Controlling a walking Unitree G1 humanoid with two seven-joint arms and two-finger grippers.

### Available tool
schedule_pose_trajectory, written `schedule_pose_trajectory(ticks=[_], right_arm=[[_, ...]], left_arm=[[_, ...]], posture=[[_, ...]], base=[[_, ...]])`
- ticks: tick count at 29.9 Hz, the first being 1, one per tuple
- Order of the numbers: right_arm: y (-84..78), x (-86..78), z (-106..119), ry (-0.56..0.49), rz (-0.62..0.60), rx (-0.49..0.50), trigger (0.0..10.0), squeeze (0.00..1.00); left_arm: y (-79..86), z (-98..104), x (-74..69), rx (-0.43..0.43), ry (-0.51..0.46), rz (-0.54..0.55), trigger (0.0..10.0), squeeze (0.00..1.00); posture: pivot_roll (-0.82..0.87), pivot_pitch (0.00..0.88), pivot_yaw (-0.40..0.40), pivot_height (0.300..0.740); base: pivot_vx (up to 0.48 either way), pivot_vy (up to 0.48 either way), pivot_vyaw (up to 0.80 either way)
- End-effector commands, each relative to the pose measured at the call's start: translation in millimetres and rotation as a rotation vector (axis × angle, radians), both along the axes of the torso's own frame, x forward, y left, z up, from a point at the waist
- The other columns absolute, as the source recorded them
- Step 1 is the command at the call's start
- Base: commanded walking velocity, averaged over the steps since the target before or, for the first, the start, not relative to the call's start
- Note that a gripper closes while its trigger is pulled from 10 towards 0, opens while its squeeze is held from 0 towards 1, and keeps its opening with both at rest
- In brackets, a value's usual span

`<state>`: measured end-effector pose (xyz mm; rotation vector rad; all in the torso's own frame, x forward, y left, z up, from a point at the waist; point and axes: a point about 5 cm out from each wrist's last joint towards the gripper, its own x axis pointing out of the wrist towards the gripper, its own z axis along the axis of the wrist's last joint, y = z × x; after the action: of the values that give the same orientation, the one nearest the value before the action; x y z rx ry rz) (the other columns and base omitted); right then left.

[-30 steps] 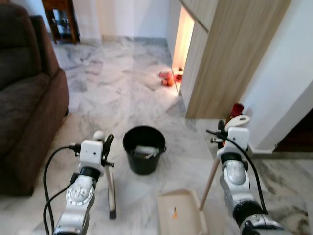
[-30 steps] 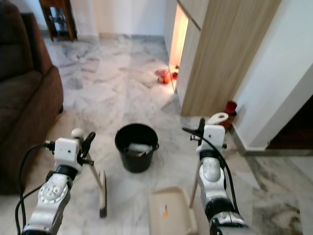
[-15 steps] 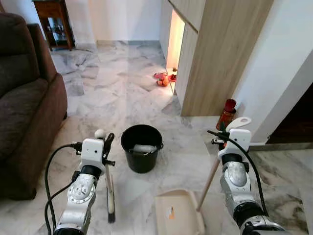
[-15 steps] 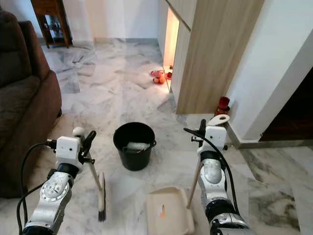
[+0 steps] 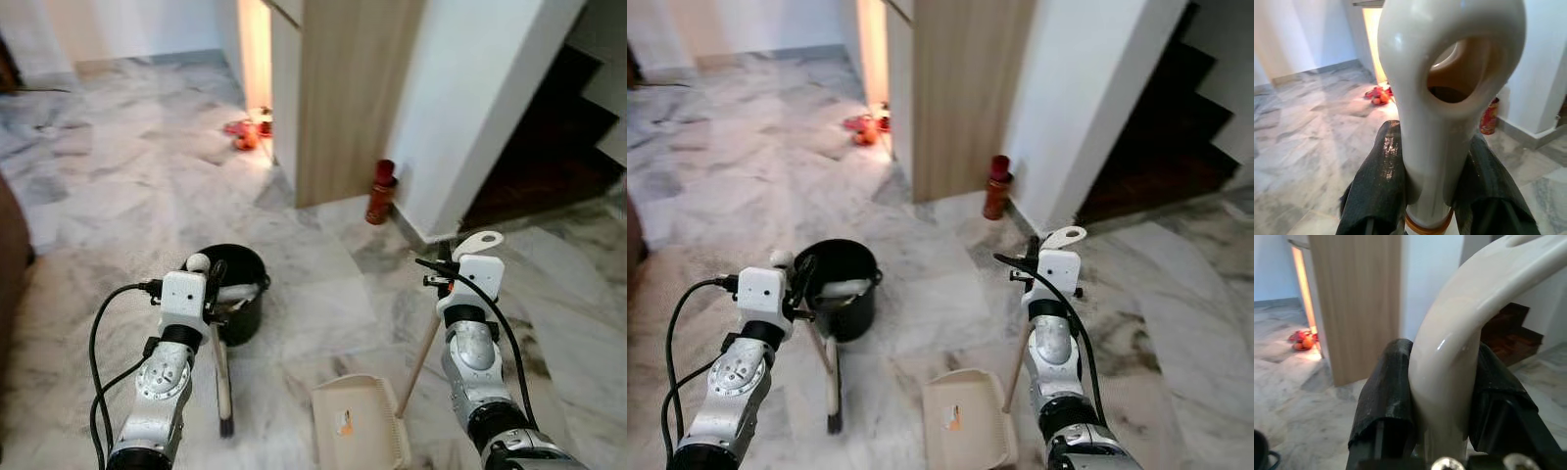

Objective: Sweep floor

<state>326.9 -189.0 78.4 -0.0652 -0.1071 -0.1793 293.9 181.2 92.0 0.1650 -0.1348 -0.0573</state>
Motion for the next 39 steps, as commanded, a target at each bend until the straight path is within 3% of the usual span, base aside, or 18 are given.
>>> schedule_pose_trajectory(ticks=[1,39], right_arm=[[-1.5,3.6,6.9,-0.026,-0.009,0.007,10.0,0.0],[-1.9,2.8,5.3,-0.017,-0.019,0.005,10.0,0.0]], left_arm=[[-0.4,5.5,2.2,0.006,-0.033,-0.006,10.0,0.0],[-2.0,4.5,4.2,0.03,-0.031,-0.006,10.0,0.0]], posture=[[0.06,0.0,-0.054,0.74],[0.05,0.0,-0.055,0.74]], base=[[0.0,0.0,-0.8],[0.0,-0.091,-0.8]])
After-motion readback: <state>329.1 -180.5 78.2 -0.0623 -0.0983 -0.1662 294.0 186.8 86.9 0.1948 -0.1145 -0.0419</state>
